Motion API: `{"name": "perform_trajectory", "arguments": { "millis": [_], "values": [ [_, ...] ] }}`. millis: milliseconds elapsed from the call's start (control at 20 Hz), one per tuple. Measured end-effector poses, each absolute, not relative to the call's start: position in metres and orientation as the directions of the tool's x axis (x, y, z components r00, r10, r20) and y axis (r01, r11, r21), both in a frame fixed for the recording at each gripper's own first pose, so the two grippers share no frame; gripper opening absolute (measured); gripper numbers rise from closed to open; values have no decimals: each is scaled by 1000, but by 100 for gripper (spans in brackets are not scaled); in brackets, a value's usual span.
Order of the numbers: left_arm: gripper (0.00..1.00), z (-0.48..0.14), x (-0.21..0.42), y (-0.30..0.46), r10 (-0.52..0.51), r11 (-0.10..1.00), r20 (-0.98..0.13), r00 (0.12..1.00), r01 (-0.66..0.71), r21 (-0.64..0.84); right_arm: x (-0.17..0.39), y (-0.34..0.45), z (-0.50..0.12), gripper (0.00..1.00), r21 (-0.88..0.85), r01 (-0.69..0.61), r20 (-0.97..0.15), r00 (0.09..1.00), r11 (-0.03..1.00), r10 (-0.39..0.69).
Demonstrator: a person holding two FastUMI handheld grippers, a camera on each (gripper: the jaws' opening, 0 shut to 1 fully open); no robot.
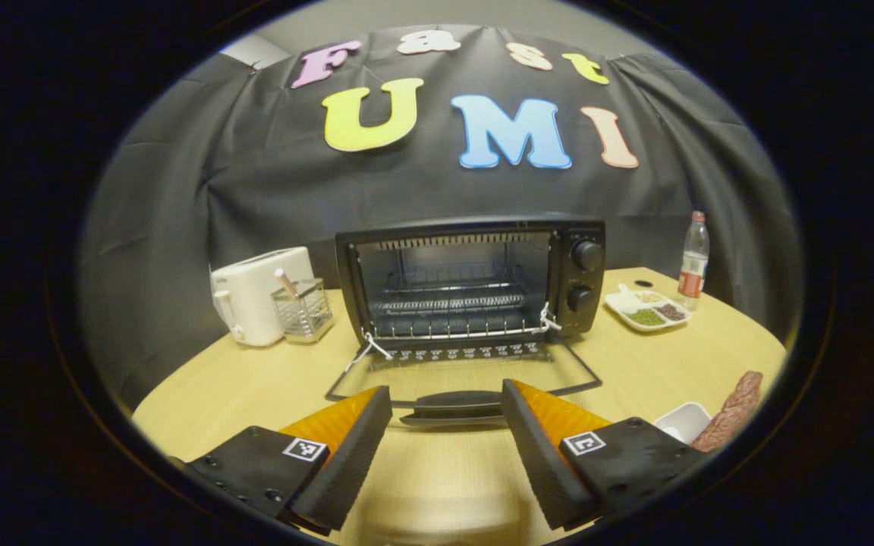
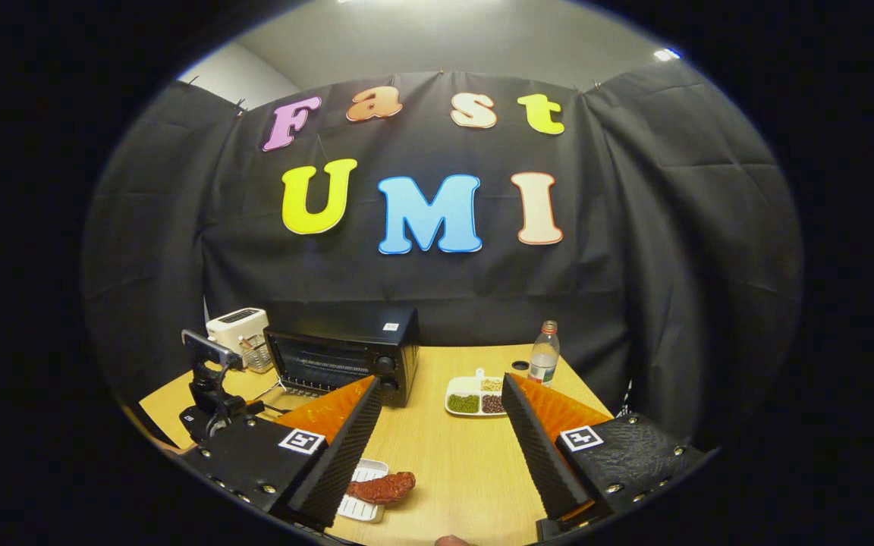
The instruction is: Open the electric oven with the left hand, put the food in, and close the electric oven.
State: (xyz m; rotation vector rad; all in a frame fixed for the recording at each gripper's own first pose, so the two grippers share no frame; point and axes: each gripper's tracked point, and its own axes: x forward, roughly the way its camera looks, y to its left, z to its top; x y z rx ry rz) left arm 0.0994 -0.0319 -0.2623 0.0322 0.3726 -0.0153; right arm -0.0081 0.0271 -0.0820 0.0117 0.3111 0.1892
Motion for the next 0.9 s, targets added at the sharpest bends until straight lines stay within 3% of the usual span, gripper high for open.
{"name": "perform_trajectory", "arguments": {
  "millis": [350, 600, 650, 900],
  "values": [
    [100, -147, 65, -35, -44, 999, -202, 978, 47, 8, -3, 43, -132, 97, 223, -221, -419, 857, 949, 298],
    [97, -92, 47, -17, -18, 1000, -127, 992, 18, -2, -7, 48, -178, 98, 332, -201, -515, 780, 922, 355],
    [100, -85, 42, -13, -9, 1000, -112, 994, 9, 0, -8, 50, -186, 98, 353, -195, -534, 762, 915, 368],
    [92, -65, 18, 6, 31, 999, -98, 995, -31, -7, -17, 57, -235, 96, 466, -136, -622, 652, 874, 433]
  ]
}}
